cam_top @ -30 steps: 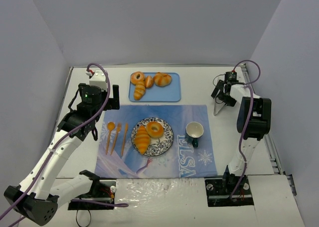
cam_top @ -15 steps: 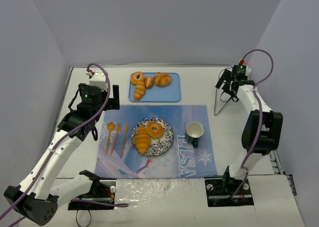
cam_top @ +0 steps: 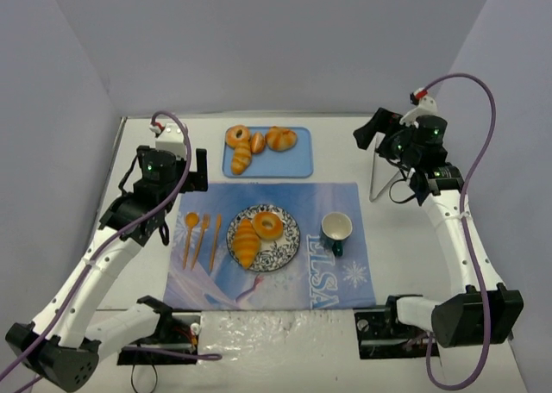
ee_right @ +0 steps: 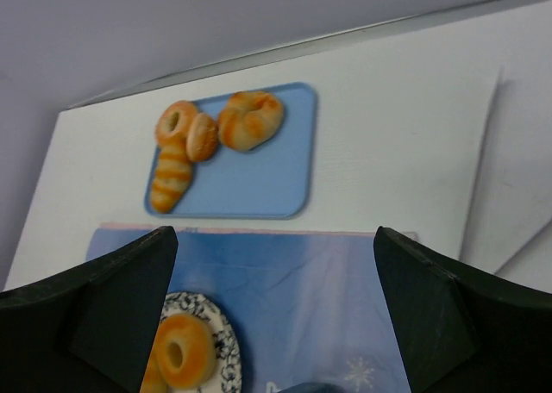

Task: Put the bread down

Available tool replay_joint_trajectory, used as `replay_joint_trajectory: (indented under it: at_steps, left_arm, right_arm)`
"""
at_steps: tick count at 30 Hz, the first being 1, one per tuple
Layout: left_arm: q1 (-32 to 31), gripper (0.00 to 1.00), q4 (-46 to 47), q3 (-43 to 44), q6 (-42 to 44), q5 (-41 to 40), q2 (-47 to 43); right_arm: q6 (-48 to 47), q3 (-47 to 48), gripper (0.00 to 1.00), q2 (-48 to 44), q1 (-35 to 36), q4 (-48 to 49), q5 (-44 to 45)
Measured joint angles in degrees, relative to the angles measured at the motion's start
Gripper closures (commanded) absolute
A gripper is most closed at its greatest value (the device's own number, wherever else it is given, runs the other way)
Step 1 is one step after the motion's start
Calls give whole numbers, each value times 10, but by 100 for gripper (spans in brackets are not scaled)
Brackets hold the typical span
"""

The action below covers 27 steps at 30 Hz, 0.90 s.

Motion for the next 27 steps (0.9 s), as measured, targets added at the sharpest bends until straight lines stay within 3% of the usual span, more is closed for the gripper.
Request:
replay_joint_trajectory:
  at_steps: [9, 18, 27]
  left_arm:
    - [0, 3, 0, 0, 0, 3, -2]
    - [0, 3, 0, 0, 0, 7, -2]
    - [0, 3, 0, 0, 0, 7, -2]
  right_arm:
    - [4, -44, 0, -80, 119, 21, -50]
    - [19, -76, 0, -92, 168, 39, -51]
    - [26, -76, 0, -92, 171, 41, -48]
